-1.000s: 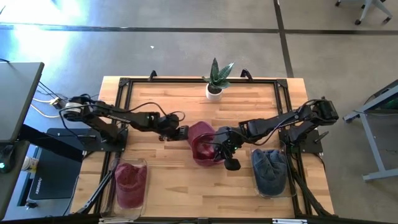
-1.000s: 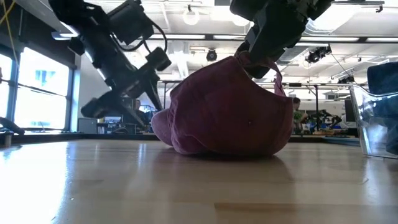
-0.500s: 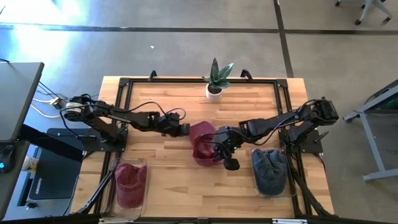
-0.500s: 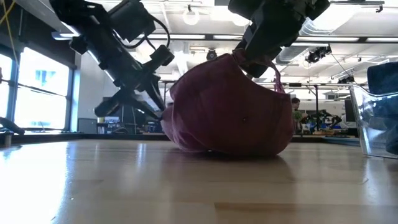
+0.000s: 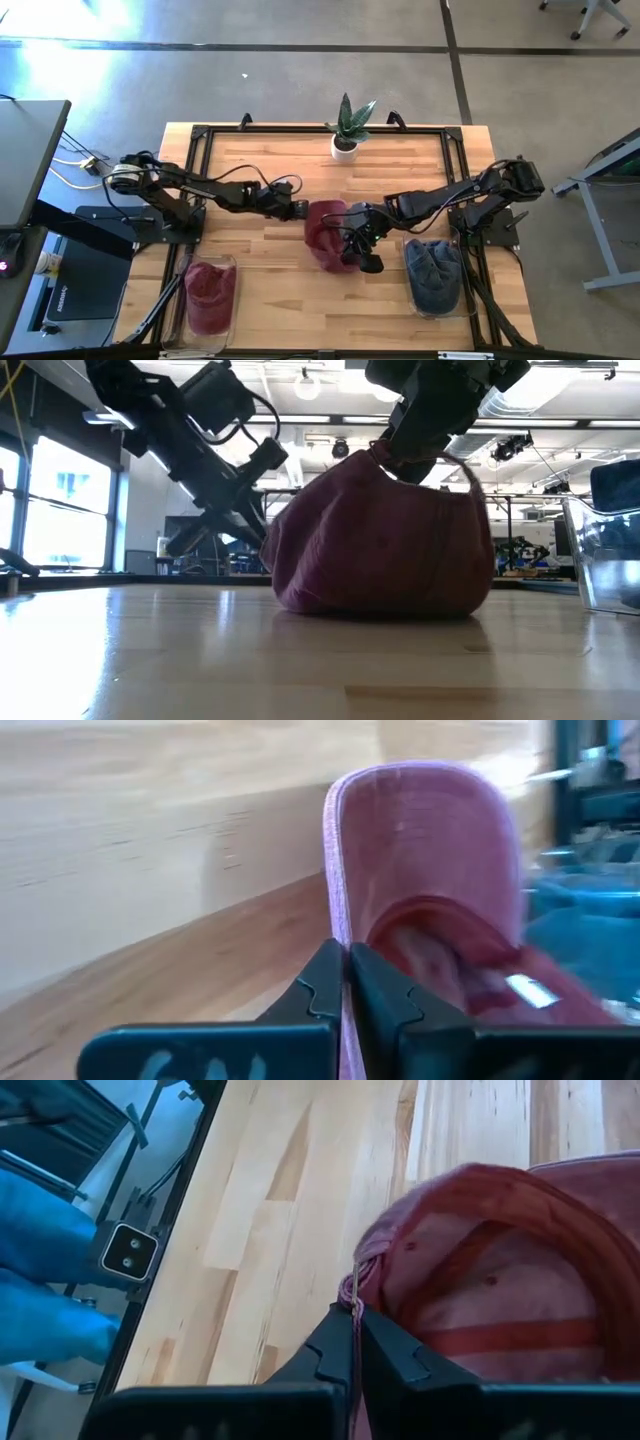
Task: Pick & Place hat
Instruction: Put the red cap into the left transparent bin
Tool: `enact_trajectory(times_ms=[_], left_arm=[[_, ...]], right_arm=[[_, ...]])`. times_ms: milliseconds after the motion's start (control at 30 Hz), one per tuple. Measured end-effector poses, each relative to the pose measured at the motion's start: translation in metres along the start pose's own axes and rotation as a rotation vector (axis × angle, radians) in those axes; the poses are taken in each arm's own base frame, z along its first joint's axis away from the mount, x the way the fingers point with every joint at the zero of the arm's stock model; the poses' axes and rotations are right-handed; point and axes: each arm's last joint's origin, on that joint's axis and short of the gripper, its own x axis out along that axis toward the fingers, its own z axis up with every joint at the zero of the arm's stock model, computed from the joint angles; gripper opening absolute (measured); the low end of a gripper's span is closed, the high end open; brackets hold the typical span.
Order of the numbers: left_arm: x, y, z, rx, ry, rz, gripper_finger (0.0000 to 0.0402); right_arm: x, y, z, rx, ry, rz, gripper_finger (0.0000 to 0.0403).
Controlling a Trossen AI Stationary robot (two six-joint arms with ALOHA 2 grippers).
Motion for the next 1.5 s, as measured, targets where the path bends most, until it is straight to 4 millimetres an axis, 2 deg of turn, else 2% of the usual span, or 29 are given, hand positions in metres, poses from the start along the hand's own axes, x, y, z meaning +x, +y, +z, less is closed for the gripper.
enact_trajectory(times_ms=[167, 400, 500, 567, 667, 767, 867, 1133, 1300, 1500], left_arm=[[0.000, -0.005, 0.000, 0.048, 0.029, -0.051, 0.0038], [0.000, -0.004, 0.000, 0.046, 0.034, -0.045, 0.0149], [0.008, 0.000, -0.002, 0.011, 0.043, -0.025, 0.0187], [0.014, 0.005, -0.004, -0.017, 0.072, -0.002, 0.0202], [0.020, 0.002, -0.005, -0.028, 0.093, -0.061, 0.0209], [0.027, -0.001, -0.005, -0.027, 0.090, -0.121, 0.0197], [0.029, -0.004, -0.004, -0.027, 0.078, -0.165, 0.0166], [0.029, -0.005, -0.004, 0.029, 0.070, -0.179, 0.0015], [0.029, -0.010, -0.008, 0.053, 0.106, -0.188, 0.0010], [0.026, -0.037, -0.017, 0.138, 0.135, -0.230, 0.0005]], right_arm=[[0.000, 0.000, 0.000, -0.001, -0.004, 0.001, 0.0003], [0.000, 0.000, 0.001, -0.003, -0.008, 0.001, 0.0005], [0.000, 0.000, 0.001, -0.008, -0.010, 0.002, 0.0004], [0.000, 0.000, 0.001, -0.010, -0.011, 0.001, 0.0006], [0.000, 0.000, 0.001, -0.010, -0.011, 0.001, 0.0007], [0.000, 0.000, 0.001, -0.012, -0.011, 0.001, 0.0005], [0.000, 0.000, 0.001, -0.012, -0.011, 0.001, 0.0004], [-0.003, -0.003, 0.007, 0.046, -0.028, -0.037, 0.0003], [-0.016, -0.016, 0.020, 0.083, -0.034, -0.163, 0.0004], [-0.025, -0.043, 0.022, 0.102, -0.005, -0.230, 0.0005]])
